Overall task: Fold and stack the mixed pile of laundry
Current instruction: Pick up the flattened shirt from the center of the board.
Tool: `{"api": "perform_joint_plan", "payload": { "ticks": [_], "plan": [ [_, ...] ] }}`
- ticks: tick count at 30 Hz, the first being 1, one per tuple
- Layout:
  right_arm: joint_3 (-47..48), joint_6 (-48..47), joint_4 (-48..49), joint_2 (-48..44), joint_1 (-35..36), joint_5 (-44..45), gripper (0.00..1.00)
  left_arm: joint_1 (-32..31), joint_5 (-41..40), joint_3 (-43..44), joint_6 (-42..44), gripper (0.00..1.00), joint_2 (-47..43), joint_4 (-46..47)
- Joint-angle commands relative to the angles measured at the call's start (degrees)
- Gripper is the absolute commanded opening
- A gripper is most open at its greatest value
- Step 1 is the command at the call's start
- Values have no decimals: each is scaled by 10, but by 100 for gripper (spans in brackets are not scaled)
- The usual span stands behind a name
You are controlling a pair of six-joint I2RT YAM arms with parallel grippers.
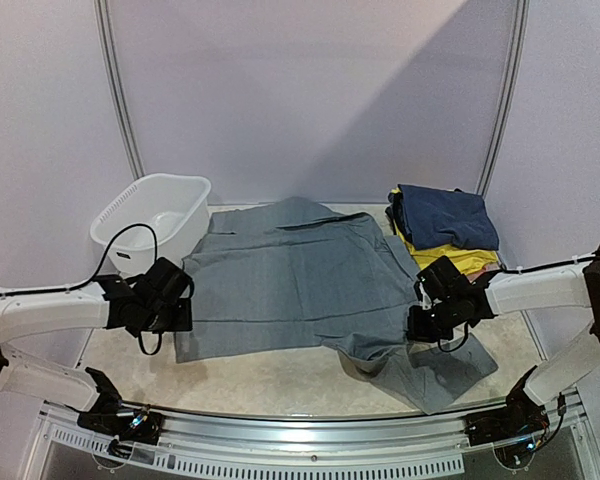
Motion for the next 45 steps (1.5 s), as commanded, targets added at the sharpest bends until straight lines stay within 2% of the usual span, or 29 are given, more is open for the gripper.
{"api": "perform_joint_plan", "payload": {
  "ticks": [1,5,10,25,36,38,42,45],
  "plan": [
    [-30,8,26,10,1,11,0,-7,-20,-30,-85,64,-79,-89],
    [-40,-3,52,14,1,11,0,-7,21,-35,-99,62,-103,-134],
    [-38,-17,64,21,0,9,0,-15,99,-43,-117,54,-73,-136],
    [-48,-35,60,-3,0,17,0,-46,154,-87,-127,40,-19,-38],
    [-46,-38,56,-5,0,17,0,-63,168,-80,-139,30,25,-21],
    [-45,-38,58,-4,0,17,0,-68,165,-75,-142,23,22,-28],
    [-43,-37,53,-7,0,34,0,-72,160,-77,-142,0,6,-27],
    [-42,-37,43,-17,0,38,0,-75,150,-69,-140,0,-15,-46]
  ]
}}
